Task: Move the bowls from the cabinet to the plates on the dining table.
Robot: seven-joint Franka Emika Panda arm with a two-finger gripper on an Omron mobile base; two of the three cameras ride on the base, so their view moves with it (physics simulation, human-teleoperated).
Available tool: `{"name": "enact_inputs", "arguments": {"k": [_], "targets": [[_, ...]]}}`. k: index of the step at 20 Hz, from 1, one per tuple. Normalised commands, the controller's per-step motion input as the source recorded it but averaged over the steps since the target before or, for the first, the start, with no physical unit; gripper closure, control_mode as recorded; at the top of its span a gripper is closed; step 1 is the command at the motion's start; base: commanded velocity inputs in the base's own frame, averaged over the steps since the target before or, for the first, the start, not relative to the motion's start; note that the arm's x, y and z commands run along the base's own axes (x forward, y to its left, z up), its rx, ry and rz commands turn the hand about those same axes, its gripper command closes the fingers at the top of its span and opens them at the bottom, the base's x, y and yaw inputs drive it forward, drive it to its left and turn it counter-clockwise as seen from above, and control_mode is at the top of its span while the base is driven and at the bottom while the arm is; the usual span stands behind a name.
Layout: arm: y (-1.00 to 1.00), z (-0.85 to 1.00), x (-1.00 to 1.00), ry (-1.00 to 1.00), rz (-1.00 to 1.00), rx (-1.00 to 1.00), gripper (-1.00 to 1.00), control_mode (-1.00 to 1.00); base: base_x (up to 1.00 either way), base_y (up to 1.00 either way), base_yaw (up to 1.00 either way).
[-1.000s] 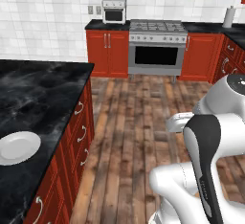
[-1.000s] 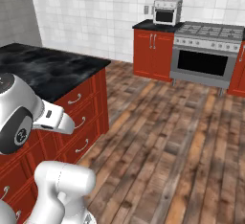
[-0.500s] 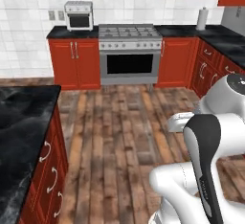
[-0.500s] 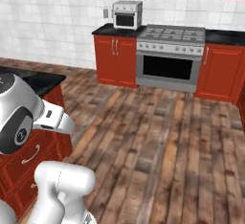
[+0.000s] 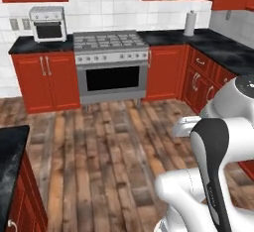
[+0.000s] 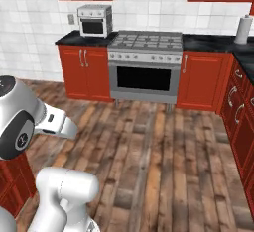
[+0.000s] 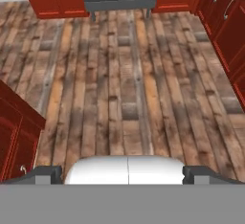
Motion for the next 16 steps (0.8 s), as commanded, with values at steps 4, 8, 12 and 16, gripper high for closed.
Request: {"name": "enact_inputs", "arguments": {"k": [4,8,12,16], "targets": [[0.0,0.0,0.0,0.0,0.0,0.0,-1.0,1.0,1.0,-0.16,-0.25],[0.0,0.0,0.0,0.0,0.0,0.0,-1.0,1.0,1.0,-0.07,-0.27],[0.0,0.0,0.0,0.0,0.0,0.0,-1.0,1.0,0.84,-0.18,-0.35],[0.0,0.0,0.0,0.0,0.0,0.0,-1.0,1.0,0.62,-0.16,-0.48]]}}
